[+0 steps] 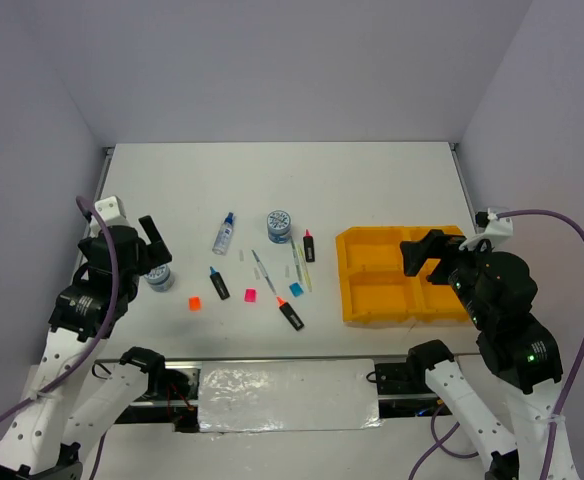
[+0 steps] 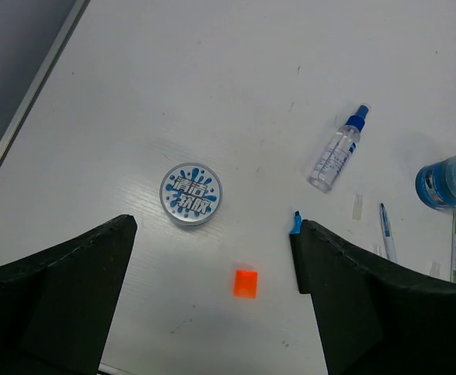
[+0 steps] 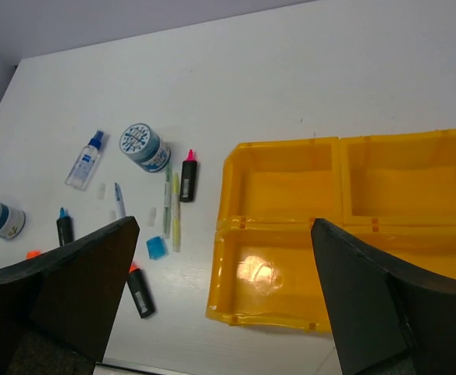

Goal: Sort the stationery into containers
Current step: Pick up the pen cap from the center of the board.

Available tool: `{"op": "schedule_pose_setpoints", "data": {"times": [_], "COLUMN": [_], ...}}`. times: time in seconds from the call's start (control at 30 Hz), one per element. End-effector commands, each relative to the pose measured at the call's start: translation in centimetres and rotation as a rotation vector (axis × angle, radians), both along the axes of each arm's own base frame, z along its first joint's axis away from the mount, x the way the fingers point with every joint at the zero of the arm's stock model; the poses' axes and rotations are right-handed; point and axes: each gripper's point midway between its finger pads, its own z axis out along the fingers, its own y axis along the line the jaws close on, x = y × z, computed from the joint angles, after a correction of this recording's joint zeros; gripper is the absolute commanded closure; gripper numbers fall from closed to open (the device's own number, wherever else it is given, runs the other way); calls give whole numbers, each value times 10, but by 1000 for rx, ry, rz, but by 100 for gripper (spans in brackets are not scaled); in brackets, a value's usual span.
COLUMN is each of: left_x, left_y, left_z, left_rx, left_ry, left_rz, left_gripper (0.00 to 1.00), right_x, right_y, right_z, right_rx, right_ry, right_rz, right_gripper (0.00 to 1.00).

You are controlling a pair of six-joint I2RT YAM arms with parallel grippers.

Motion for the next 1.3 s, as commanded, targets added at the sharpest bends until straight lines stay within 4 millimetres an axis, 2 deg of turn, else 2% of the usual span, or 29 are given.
{"op": "schedule_pose_setpoints", "data": {"times": [0.0,0.17,0.23,0.27,0.3,0.33,0.4,0.47,0.5,0.53,0.57,0.6,0.63,0.67,0.7,0.73,0.77,0.8,0.87,0.9,0.97,1.0,1.1,1.27], "left_x": [2,3,3,4,3,4,4,5,5,5,4,5,4,4,5,5,5,5,6,6,8,8,9,10], "left_y": [2,3,3,3,3,3,3,3,3,4,4,4,4,4,5,4,4,5,4,4,2,2,-1,-2], "left_z": [5,4,4,4,3,3,3,2,1,1,0,1,2,1,2,1,1,0,-2,-3,-4,-4,-3,-6], "left_rx": [-8,-6,-6,-8,-6,-7,-6,-3,-1,-2,-1,-2,-4,-3,-4,-3,-2,1,4,4,4,6,-1,3], "left_ry": [-20,-14,-14,-16,-14,-15,-15,-7,-3,-2,-2,-6,-10,-9,-14,-11,-7,-5,6,9,14,14,11,24], "left_rz": [25,33,33,35,37,37,36,39,41,43,47,47,47,47,49,47,47,48,45,43,37,32,18,14], "left_gripper": [1,1,1,1,1,1,1,1,1,1,1,1,1,1,1,1,1,1,1,1,1,1,1,1], "right_x": [-2,-1,-5,-4,-9,-1,12,33,33,54,60,66,68,79,85,85,95,98,98,100,96,94,82,70], "right_y": [3,15,43,55,71,81,94,107,120,124,132,142,155,172,184,197,208,217,234,242,249,252,258,264], "right_z": [4,13,14,23,24,16,13,-5,-6,-18,-25,-20,-29,-54,-52,-62,-89,-95,-115,-134,-152,-166,-192,-225], "right_rx": [3,26,52,75,102,117,140,124,110,74,53,27,-22,-84,-105,-137,-185,-200,-234,-269,-319,-345,-383,-394], "right_ry": [-15,-63,-84,-128,-121,-81,-54,38,52,87,110,109,136,218,223,251,320,335,376,415,443,471,512,564], "right_rz": [24,89,247,309,408,445,489,484,513,447,432,427,421,420,422,443,427,436,472,477,473,470,478,494], "right_gripper": [0,0,0,0,0,0,0,0,0,0,0,0,0,0,0,0,0,3,15,19,32,34,38,47]}}
